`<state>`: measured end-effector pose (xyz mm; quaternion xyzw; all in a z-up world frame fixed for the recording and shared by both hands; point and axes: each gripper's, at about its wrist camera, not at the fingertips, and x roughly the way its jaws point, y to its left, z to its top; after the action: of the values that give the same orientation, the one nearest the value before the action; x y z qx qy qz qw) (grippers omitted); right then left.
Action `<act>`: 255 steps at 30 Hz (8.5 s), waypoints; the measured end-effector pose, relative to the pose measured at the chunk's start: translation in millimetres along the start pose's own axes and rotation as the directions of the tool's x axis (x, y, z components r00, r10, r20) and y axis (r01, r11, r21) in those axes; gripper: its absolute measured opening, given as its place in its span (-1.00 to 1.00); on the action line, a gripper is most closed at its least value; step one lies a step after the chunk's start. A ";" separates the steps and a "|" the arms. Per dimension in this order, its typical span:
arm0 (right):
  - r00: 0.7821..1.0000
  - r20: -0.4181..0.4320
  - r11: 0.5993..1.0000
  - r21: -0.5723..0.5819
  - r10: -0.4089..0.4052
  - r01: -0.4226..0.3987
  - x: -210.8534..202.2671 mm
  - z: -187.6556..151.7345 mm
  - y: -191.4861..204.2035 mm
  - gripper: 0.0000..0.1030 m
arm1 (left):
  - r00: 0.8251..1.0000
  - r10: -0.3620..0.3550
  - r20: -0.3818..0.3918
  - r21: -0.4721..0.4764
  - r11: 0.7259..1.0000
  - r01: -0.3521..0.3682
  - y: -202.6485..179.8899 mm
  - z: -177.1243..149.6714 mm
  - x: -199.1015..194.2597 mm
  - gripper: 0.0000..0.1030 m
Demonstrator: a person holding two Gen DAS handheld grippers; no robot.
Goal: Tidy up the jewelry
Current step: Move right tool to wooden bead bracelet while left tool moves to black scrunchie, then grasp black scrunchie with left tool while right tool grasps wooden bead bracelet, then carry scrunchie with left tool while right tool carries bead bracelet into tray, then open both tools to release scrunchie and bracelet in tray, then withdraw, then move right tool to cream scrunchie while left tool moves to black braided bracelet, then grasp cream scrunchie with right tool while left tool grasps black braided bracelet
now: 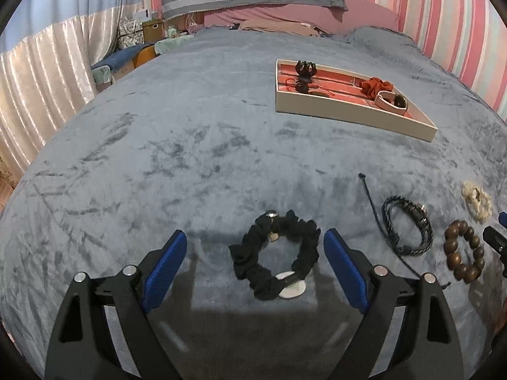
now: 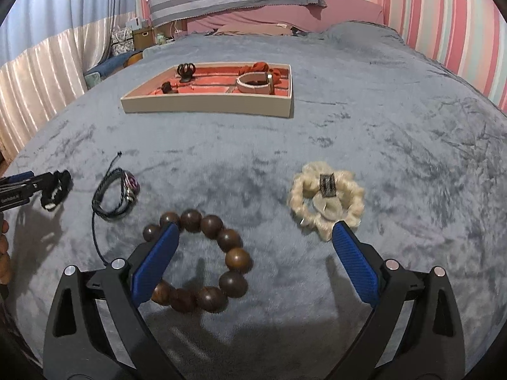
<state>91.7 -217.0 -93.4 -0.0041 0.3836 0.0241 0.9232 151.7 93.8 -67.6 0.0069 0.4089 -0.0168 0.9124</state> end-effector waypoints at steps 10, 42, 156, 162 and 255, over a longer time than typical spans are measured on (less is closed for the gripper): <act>0.999 -0.040 0.999 -0.006 -0.033 0.032 15.3 -10.6 5.2 0.87 | 0.999 0.015 -0.035 -0.013 1.000 -0.016 16.8 -11.7 13.0 0.68; 0.993 -0.120 1.000 0.005 0.013 -0.012 46.1 -5.3 6.1 -0.21 | 0.996 0.006 -0.089 0.049 0.999 -0.002 6.7 0.5 48.6 0.64; 0.999 0.034 0.999 0.027 -0.028 0.027 143.2 209.5 -19.7 0.57 | 0.998 -0.055 0.020 0.085 0.995 0.053 -76.6 194.8 147.6 0.28; 0.997 0.072 0.999 0.013 -0.032 0.031 96.5 201.6 -21.0 0.72 | 0.995 -0.061 0.078 0.060 0.997 0.056 -77.0 181.6 91.3 0.51; 0.998 -0.058 0.998 0.070 -0.006 0.010 67.0 23.3 -94.5 -0.43 | 0.977 -0.207 -0.046 0.125 0.969 0.211 -119.2 18.8 46.4 -0.82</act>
<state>159.9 -307.9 -125.5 0.0260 0.4109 0.0067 0.9113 192.2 -26.9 -89.6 0.0234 0.4202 -0.1392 0.8964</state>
